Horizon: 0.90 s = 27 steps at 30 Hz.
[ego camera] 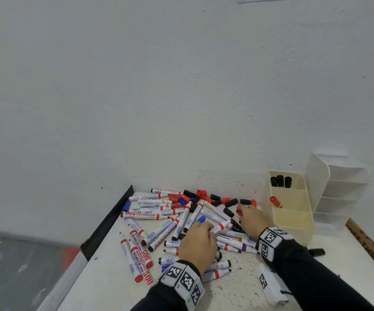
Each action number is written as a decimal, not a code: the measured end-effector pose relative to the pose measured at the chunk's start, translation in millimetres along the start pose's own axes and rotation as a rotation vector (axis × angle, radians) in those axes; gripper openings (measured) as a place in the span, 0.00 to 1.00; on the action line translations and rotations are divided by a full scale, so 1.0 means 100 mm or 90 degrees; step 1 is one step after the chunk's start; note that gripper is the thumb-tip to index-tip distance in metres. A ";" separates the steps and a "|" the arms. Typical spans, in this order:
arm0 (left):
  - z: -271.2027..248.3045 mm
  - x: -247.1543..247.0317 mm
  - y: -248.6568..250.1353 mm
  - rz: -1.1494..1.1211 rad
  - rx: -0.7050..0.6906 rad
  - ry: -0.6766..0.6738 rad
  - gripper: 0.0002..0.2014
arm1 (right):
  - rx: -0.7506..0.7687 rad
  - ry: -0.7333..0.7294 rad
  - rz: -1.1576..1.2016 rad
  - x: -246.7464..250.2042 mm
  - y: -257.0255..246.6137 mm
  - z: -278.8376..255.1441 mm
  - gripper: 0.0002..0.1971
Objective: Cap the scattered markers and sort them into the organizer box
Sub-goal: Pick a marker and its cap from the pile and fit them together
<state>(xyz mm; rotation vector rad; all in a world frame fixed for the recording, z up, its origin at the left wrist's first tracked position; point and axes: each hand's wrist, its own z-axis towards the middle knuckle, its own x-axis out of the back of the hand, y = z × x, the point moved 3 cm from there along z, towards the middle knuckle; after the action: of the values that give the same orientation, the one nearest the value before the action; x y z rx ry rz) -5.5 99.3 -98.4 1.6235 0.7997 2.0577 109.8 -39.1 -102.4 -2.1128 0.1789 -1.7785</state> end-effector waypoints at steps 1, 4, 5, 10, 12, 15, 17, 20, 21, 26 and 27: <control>0.00 0.00 0.00 0.000 0.001 -0.001 0.15 | 0.002 0.023 0.015 0.02 0.00 -0.01 0.19; 0.00 0.00 -0.01 0.004 0.003 -0.004 0.16 | 0.008 0.052 0.039 0.09 0.00 -0.03 0.14; 0.01 -0.01 -0.01 0.004 0.003 -0.004 0.16 | 0.012 0.051 0.049 0.10 0.00 -0.03 0.12; 0.01 -0.04 -0.01 -0.004 0.003 -0.012 0.15 | 0.072 0.063 0.088 0.19 -0.03 -0.06 0.05; 0.02 -0.06 0.00 -0.016 0.005 -0.032 0.14 | 0.115 0.075 0.102 0.24 -0.09 -0.10 0.03; 0.01 -0.09 0.04 -0.017 0.004 -0.075 0.13 | 0.171 0.088 0.134 0.31 -0.18 -0.17 0.03; 0.00 -0.11 0.06 -0.004 -0.003 -0.083 0.13 | 0.199 0.106 0.170 0.38 -0.24 -0.24 0.07; -0.04 -0.13 0.11 0.010 -0.014 -0.091 0.13 | 0.232 0.141 0.184 0.47 -0.26 -0.39 0.10; -0.05 -0.14 0.12 0.004 -0.014 -0.094 0.13 | 0.231 0.152 0.191 0.49 -0.24 -0.44 0.10; -0.13 -0.15 0.20 -0.014 -0.053 -0.100 0.13 | 0.223 0.144 0.182 0.53 0.03 -0.75 0.09; -0.14 -0.15 0.22 -0.009 -0.067 -0.099 0.13 | 0.215 0.127 0.161 0.52 0.10 -0.79 0.09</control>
<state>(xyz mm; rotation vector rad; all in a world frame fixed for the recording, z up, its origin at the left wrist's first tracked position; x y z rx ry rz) -14.6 70.9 -97.3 1.6903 0.6371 1.9028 44.2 -81.5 -47.8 -1.6057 0.1750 -1.7265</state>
